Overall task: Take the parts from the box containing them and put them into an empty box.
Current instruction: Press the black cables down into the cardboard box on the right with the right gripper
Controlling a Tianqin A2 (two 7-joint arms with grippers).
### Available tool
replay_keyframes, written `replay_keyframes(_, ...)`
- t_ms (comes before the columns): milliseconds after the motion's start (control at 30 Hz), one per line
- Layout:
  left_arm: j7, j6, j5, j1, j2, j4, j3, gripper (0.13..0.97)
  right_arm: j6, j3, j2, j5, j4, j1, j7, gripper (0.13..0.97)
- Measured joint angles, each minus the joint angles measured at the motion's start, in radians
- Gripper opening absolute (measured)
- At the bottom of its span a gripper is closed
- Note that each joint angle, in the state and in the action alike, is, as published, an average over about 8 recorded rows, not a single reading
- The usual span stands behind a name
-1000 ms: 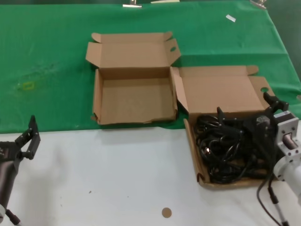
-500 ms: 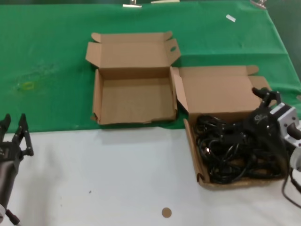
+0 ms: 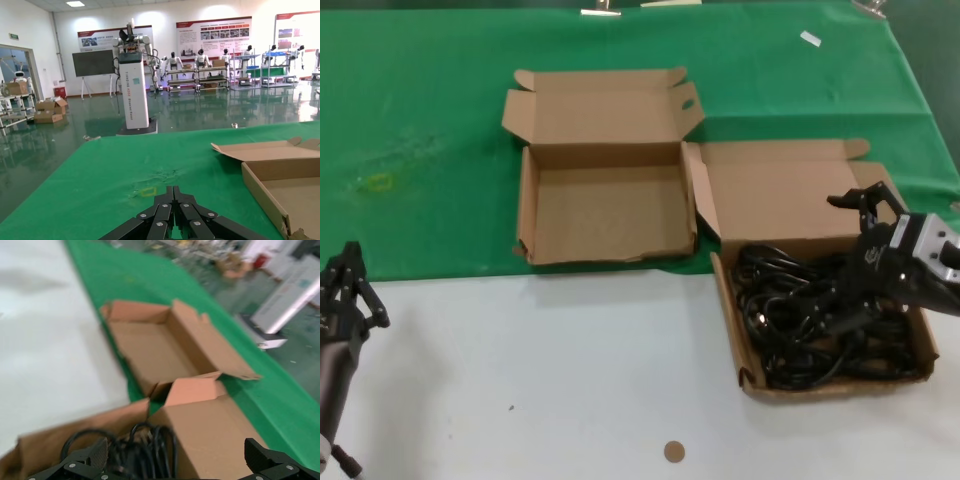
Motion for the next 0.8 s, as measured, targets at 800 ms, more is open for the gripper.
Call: replay_keyframes(800,0.0,0.0,0.0,0.0,0.0,0.0,0.0,0.144,-0.612,0.168,-0.142,-0.361,-0.212,0.151,-0.205,0.935)
